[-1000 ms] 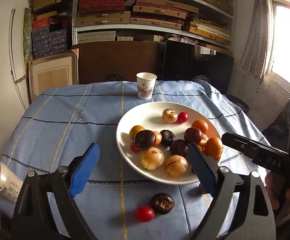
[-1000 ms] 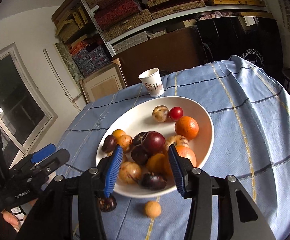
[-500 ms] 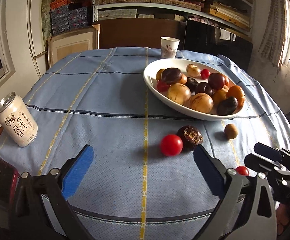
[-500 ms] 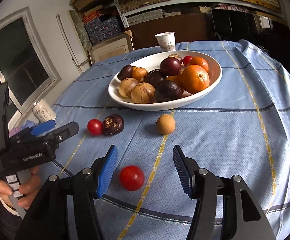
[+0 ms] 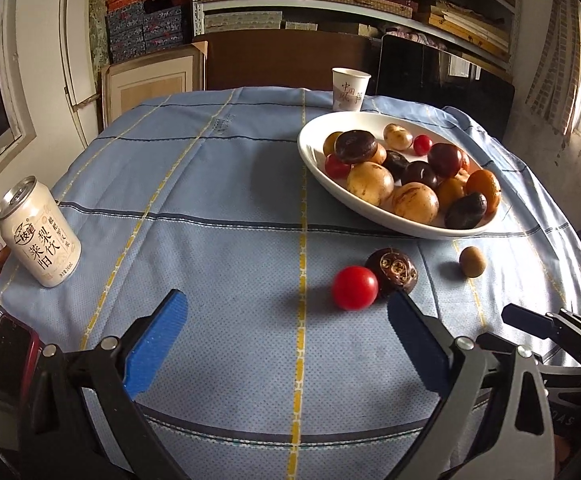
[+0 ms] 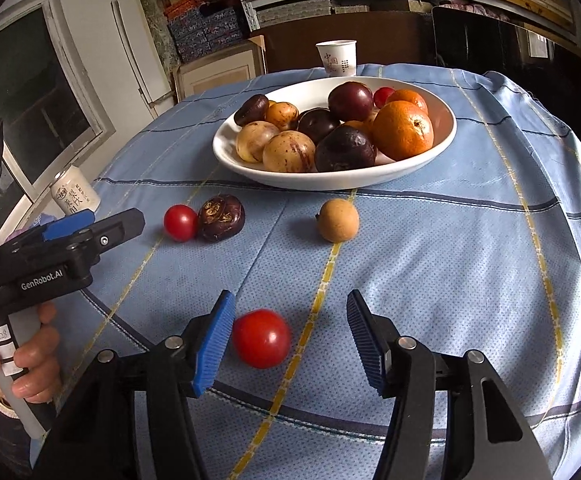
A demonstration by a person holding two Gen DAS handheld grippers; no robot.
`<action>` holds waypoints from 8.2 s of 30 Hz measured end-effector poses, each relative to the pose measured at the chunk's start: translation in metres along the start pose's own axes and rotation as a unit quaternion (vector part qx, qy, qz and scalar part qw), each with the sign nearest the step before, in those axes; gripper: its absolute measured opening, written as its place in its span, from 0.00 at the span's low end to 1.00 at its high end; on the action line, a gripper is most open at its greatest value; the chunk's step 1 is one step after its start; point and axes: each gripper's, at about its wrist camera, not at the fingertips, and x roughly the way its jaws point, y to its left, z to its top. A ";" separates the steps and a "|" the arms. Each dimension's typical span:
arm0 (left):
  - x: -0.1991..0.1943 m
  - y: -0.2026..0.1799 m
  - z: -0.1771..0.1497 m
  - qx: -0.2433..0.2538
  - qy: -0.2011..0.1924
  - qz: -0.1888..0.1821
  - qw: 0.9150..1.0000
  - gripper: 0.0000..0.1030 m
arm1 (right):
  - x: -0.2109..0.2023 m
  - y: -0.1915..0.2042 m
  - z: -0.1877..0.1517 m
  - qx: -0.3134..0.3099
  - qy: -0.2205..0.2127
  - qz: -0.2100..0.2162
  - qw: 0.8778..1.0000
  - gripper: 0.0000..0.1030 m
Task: Organize fruits
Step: 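Withdraw both tools and close the right tool on a red tomato, then grasp a second red tomato with the left tool while the right tool holds its tomato, then carry both red tomatoes into the white plate and open both tools, then withdraw both tools and move the right tool to a small pale brown fruit, then close the right tool on the small pale brown fruit, then grasp the dark brown crowned fruit with the left tool while the right tool lifts its fruit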
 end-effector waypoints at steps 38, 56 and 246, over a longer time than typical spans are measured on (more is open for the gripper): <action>0.006 0.001 -0.001 -0.004 0.018 -0.017 1.000 0.95 | -0.001 0.004 -0.007 -0.006 0.016 0.006 1.000 0.29; 0.029 -0.010 0.008 0.031 0.028 -0.105 0.994 0.42 | 0.003 0.000 -0.007 0.006 0.022 0.003 1.000 0.30; 0.071 -0.078 0.021 0.103 0.050 -0.076 0.990 0.54 | -0.008 -0.039 0.041 0.060 -0.044 -0.042 0.996 0.28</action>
